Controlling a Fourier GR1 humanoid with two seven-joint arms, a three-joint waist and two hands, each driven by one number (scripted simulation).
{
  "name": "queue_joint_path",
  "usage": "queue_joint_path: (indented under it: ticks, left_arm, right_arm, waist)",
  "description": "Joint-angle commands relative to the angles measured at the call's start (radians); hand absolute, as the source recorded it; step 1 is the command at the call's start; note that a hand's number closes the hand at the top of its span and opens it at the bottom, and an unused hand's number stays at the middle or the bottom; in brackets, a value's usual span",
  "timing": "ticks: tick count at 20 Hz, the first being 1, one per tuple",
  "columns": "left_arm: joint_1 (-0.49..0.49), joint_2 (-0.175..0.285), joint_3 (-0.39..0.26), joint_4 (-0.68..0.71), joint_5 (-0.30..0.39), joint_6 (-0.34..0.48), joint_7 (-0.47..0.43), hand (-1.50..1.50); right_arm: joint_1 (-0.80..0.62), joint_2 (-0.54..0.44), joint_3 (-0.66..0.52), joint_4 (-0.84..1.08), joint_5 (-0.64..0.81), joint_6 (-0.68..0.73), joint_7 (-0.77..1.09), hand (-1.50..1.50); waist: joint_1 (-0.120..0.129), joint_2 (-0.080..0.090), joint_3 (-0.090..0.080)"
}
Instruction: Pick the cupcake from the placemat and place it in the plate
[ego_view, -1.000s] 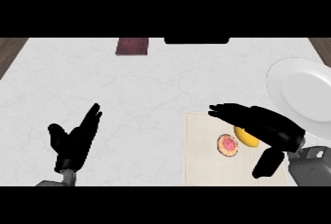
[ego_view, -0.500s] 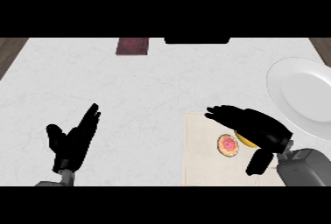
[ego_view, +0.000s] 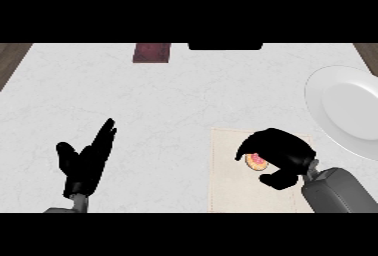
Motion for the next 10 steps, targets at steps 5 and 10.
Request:
queue_joint_path:
  ticks: [5, 10]
  left_arm:
    - [0.018, -0.031, -0.004, 0.032, -0.022, -0.007, 0.029, 0.00]
    - [0.042, -0.025, -0.001, 0.005, -0.026, -0.012, 0.027, 0.00]
  right_arm:
    - [-0.012, 0.029, 0.002, 0.100, 0.125, -0.133, -0.116, 1.50]
    - [-0.035, 0.129, -0.104, 0.097, 0.127, -0.182, 0.079, 1.50]
  waist:
    - [-0.001, 0.006, -0.007]
    - [-0.001, 0.005, -0.008]
